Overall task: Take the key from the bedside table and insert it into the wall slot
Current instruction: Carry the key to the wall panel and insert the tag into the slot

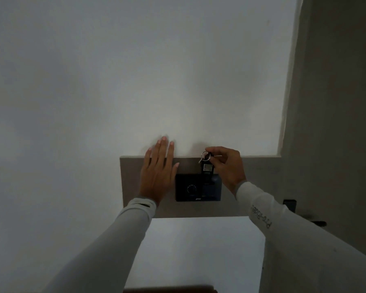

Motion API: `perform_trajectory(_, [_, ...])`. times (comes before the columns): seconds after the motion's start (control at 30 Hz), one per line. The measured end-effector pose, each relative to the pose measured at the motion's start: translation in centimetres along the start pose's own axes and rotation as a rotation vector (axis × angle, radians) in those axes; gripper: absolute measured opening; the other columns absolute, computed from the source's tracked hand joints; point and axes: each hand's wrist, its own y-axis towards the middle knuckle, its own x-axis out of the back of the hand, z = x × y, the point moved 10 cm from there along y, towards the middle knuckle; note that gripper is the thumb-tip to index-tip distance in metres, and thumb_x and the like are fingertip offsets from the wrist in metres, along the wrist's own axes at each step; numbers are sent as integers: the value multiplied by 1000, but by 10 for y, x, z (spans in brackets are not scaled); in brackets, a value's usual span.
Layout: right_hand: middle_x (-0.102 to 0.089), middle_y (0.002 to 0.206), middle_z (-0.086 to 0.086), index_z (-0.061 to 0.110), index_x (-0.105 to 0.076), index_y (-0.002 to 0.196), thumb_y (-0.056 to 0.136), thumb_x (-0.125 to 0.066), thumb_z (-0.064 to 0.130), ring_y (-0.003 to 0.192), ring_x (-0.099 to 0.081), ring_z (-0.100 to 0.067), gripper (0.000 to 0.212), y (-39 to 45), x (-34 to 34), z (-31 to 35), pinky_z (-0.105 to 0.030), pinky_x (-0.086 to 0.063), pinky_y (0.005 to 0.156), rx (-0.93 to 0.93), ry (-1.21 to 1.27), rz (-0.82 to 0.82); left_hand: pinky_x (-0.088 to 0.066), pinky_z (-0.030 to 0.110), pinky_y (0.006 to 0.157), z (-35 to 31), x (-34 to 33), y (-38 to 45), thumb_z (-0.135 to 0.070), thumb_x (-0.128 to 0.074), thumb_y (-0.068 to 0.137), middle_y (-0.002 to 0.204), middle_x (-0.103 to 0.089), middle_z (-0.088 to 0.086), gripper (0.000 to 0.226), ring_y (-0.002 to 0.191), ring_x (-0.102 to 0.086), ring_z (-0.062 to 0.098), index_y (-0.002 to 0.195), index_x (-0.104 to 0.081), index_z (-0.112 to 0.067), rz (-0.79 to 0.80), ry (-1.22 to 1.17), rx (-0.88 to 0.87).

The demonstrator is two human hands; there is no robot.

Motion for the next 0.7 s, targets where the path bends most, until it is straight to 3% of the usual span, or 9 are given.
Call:
perform_trajectory(0.13, [-75, 104, -18, 0, -73, 105, 87, -66, -5, 99, -72, -24, 20, 15, -3, -19, -32, -56, 95, 34, 10, 12, -37, 59, 123, 1, -30, -3, -35, -41, 111, 169, -28, 27, 61, 156, -31, 42, 161, -30, -2, -33, 32, 9])
perform_trajectory(0.27, [-74, 105, -14, -1, -71, 108, 87, -64, -7, 97, -71, -18, 23, 19, -10, -27, -10, -54, 87, 93, -59, 99, -30, 58, 127, 5, -41, -3, -39, -33, 112, 171, -24, 26, 63, 158, -26, 41, 164, -23, -5, -81, 51, 2])
perform_trajectory(0.43, [-72, 105, -12, -4, -69, 111, 88, -63, -8, 99, -70, -19, 25, 15, -3, -33, -5, -52, 85, 112, -112, 79, -26, 57, 129, 5, -43, -3, -40, -28, 113, 172, -21, 26, 63, 159, -21, 40, 165, -19, -6, -82, 51, 6])
perform_trajectory(0.5, [-73, 106, -14, -2, -70, 112, 88, -64, -5, 99, -68, -20, 25, 11, 1, -24, -11, -51, 88, 216, -255, 60, -28, 57, 128, 5, -42, -3, -39, -31, 112, 171, -22, 27, 63, 159, -23, 41, 164, -21, -5, -85, 55, 11])
perform_trajectory(0.6, [-72, 106, -16, 2, -69, 115, 87, -65, 0, 101, -61, -32, 28, 4, -5, -11, -34, -48, 89, 403, -569, 68, -30, 57, 128, 4, -39, -3, -38, -35, 112, 171, -23, 27, 64, 158, -24, 41, 164, -22, -5, -87, 68, 13])
perform_trajectory(0.7, [-72, 109, -17, 2, -69, 116, 87, -67, 3, 102, -65, -34, 29, 4, -12, -12, -40, -52, 91, 393, -576, 128, -29, 57, 128, 3, -39, -4, -38, -35, 112, 171, -22, 26, 63, 159, -24, 41, 164, -22, -4, -87, 69, 15])
